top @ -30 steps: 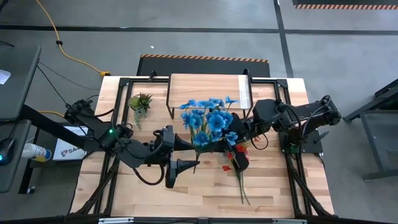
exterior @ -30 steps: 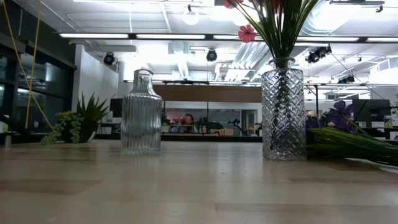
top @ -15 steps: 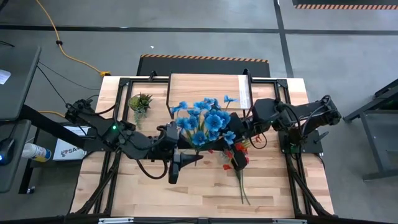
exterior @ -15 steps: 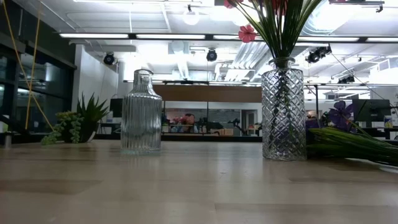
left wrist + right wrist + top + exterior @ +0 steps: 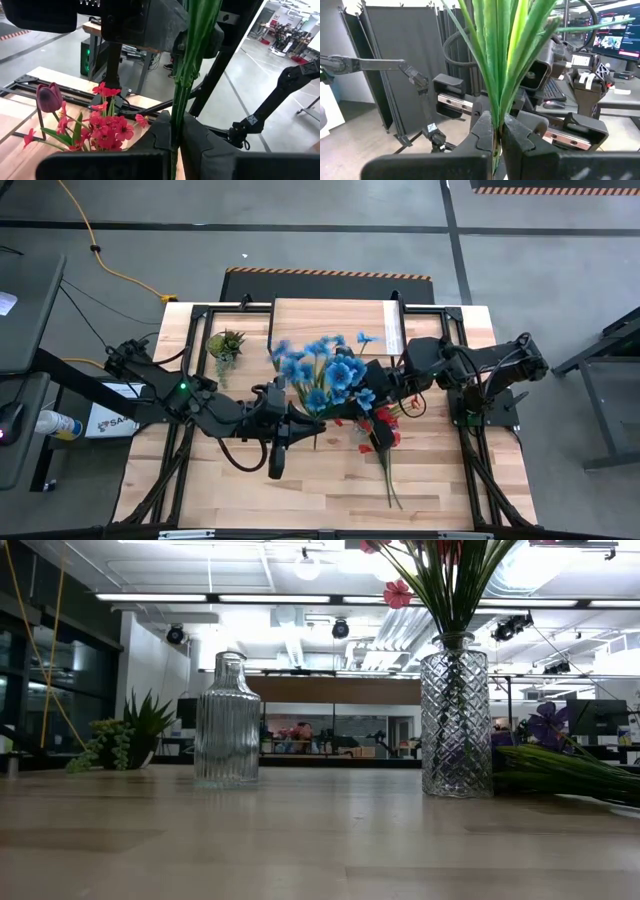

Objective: Pick and place flowers into a vace then onto a shelf
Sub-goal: Put the blue flowers into the left transparent vase

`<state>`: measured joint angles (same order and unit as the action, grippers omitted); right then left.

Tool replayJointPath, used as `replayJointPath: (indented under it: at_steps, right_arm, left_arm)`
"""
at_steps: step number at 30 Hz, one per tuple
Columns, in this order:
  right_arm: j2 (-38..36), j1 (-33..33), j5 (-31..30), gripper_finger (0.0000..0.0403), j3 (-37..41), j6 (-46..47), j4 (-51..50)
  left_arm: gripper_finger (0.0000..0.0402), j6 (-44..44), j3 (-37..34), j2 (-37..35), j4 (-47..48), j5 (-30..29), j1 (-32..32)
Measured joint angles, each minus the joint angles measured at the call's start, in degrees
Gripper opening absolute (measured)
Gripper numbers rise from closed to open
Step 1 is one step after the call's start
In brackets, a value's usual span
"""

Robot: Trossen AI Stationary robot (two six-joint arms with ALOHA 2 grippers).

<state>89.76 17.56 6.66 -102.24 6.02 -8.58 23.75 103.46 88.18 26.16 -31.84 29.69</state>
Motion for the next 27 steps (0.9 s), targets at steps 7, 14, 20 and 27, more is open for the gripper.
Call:
replayJointPath:
  at_steps: [7,14,20,27]
  right_arm:
    - [0.0,0.0,0.2,0.0011,0.0,0.4,-0.1]
    - [0.0,0.1,0.3,0.0035,0.0,1.5,-0.6]
    - [0.0,0.1,0.3,0.0039,0.0,1.5,-1.5]
    - [-0.1,0.1,0.1,0.004,0.0,2.6,-3.0]
  left_arm:
    - [0.0048,-1.0,0.0,0.0,0.1,-0.2,0.0]
    - [0.0048,-1.0,0.0,0.0,0.4,-0.7,0.0]
    - [0.0048,-1.1,-0.1,0.0,1.6,-2.2,0.0]
    - [0.0048,-1.0,-0.1,-0.4,3.5,-6.3,2.1]
